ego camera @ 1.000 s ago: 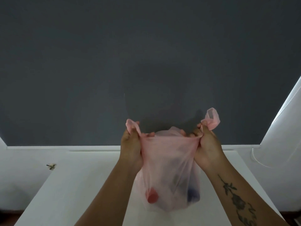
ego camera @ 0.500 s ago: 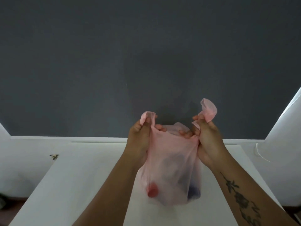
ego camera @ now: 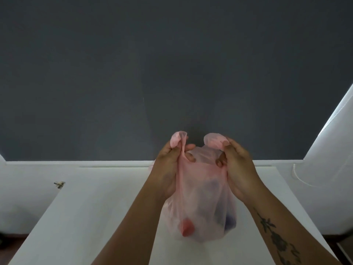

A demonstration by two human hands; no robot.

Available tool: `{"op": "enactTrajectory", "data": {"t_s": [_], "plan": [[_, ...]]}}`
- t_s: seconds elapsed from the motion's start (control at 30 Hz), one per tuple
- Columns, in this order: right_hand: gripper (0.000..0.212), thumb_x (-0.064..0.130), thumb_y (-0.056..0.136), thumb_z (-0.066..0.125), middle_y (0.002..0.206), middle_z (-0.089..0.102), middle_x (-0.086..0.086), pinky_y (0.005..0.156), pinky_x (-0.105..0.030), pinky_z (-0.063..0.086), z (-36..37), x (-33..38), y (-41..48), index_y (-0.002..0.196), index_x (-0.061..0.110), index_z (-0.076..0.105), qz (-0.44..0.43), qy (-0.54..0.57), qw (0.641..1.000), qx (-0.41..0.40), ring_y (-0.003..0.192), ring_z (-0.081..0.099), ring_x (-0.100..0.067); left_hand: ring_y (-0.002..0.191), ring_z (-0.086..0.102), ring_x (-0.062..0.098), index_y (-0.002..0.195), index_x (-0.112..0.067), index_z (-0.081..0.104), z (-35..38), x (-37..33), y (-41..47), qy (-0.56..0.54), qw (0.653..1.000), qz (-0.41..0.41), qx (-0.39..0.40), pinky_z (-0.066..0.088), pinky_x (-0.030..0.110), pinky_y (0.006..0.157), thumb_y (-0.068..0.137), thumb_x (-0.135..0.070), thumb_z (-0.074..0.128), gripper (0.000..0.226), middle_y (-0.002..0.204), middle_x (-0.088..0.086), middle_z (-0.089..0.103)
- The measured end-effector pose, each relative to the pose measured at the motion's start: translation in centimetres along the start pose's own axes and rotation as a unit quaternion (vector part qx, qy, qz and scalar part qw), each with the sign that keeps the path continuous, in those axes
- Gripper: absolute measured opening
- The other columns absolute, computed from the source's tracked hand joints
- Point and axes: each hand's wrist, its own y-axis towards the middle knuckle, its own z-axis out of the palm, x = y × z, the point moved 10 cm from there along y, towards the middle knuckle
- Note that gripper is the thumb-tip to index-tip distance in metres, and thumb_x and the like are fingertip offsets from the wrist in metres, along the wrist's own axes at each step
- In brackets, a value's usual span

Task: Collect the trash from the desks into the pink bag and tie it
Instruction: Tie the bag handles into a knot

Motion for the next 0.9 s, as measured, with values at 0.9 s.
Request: {"op": "enactTrajectory", "data": {"t_s": [0.9], "plan": [[0.011, 0.026, 0.092, 0.063, 0.077, 0.063, -0.007, 0.073, -0.037, 0.057, -0.9, -1.6, -1.2, 0.099, 0.017, 0.062, 0.006, 0.133, 0.984, -0.118, 0.069, 0.059, -0.020, 0.051, 0.032, 0.011, 0.103, -0.006, 0.061, 0.8, 0.4, -0.4, 0.067, 0.997, 0.028, -0.008, 0.036, 0.023, 0.050, 0.103, -0.035, 0.044, 0.033, 0.059, 0.000, 0.039]]}}
